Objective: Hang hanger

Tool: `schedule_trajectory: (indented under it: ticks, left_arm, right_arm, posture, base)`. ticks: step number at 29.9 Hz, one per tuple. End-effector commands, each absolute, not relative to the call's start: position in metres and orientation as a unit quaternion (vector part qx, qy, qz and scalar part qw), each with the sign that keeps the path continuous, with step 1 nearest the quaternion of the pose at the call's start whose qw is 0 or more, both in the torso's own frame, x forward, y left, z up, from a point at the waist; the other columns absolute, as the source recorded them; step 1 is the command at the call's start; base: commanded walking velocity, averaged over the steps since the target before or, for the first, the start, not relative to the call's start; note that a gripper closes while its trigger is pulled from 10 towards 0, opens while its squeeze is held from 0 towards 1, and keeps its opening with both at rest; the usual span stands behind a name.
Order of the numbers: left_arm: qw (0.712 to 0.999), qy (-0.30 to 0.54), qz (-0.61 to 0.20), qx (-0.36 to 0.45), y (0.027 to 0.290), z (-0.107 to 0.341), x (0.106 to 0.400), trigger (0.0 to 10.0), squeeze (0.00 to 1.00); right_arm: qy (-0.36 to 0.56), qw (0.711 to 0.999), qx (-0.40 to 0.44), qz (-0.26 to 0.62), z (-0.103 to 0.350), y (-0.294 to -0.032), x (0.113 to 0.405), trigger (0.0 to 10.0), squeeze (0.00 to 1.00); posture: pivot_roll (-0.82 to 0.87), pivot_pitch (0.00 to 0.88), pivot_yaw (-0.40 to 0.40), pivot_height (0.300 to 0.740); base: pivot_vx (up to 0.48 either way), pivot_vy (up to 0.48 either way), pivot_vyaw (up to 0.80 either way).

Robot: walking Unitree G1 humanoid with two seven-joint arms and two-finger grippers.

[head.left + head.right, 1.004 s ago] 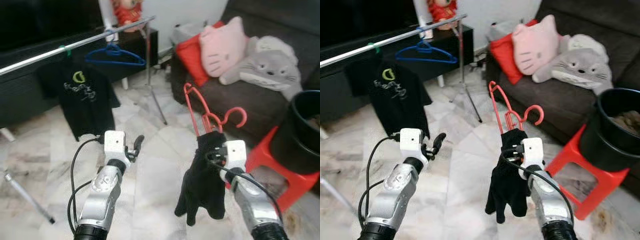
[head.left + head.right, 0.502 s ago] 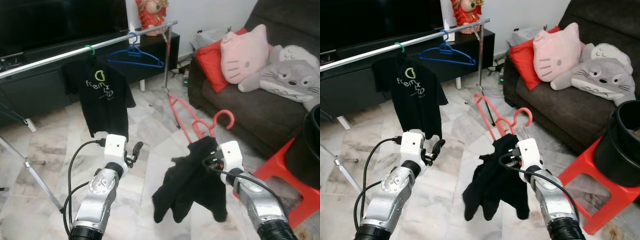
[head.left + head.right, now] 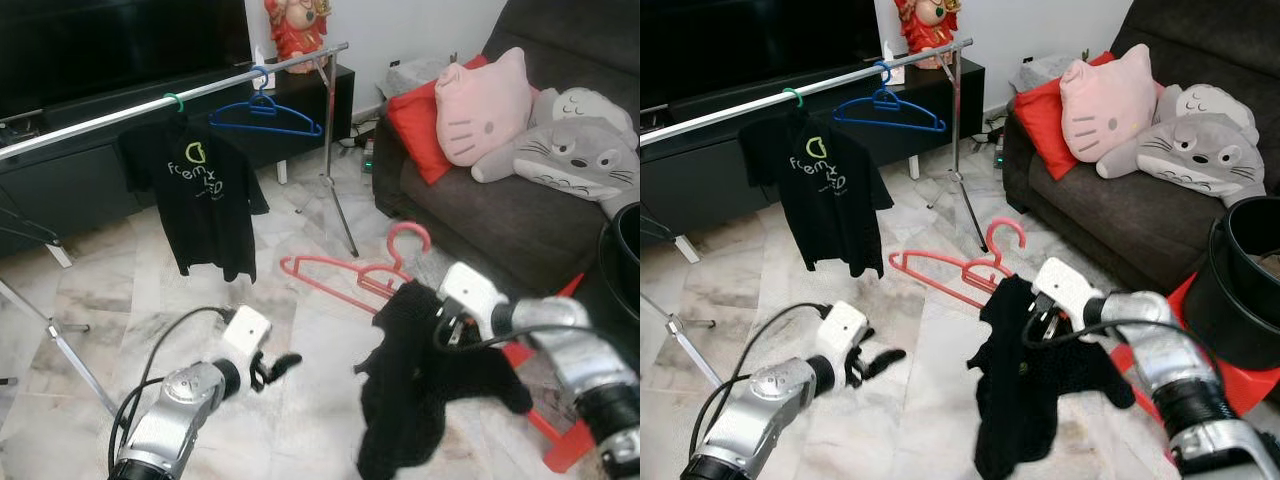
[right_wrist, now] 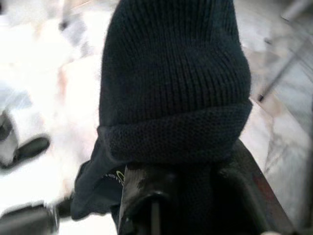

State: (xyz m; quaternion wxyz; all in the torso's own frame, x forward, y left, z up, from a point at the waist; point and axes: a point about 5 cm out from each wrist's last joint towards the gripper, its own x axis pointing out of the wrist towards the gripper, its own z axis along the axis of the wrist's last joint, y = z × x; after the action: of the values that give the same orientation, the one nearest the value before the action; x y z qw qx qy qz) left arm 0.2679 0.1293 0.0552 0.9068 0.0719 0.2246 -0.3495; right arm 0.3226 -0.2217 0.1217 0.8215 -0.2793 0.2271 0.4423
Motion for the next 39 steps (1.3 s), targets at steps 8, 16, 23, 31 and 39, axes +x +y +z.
schedule_trajectory:
  ticks: [8,16,23,31,39]
  left_arm:
    - [0.895,0.209,-0.391,0.051,0.103,0.059,0.264,10.0,0.0]
    - [0.897,0.183,-0.403,0.02,0.083,0.064,0.263,10.0,0.0]
    - [0.898,0.172,-0.404,0.013,0.074,0.065,0.262,10.0,0.0]
    - [0.906,0.149,-0.394,0.05,0.071,0.068,0.271,10.0,0.0]
    - [0.91,0.132,-0.386,0.081,0.064,0.067,0.279,10.0,0.0]
  right_arm:
    - [0.18,0.755,-0.34,0.531,0.164,-0.209,0.328,10.0,0.0]
    - [0.149,0.748,-0.386,0.519,0.193,-0.206,0.341,10.0,0.0]
    - [0.12,0.757,-0.394,0.507,0.209,-0.2,0.351,10.0,0.0]
    - [0.083,0.765,-0.388,0.507,0.221,-0.185,0.359,10.0,0.0]
    - [0.064,0.761,-0.395,0.512,0.23,-0.177,0.362,10.0,0.0]
  posture:
    - [-0.04,0.0,-0.027,0.74]
    - [-0.04,0.0,-0.032,0.74]
    - [-0.04,0.0,-0.043,0.74]
    - [-0.04,0.0,-0.044,0.74]
    - [-0.05,0.0,-0.038,0.74]
  base:
    - [0.0,0.0,0.0]
    - [0.0,0.0,0.0]
    - [0.0,0.0,0.0]
    - [0.0,0.0,0.0]
    - [0.0,0.0,0.0]
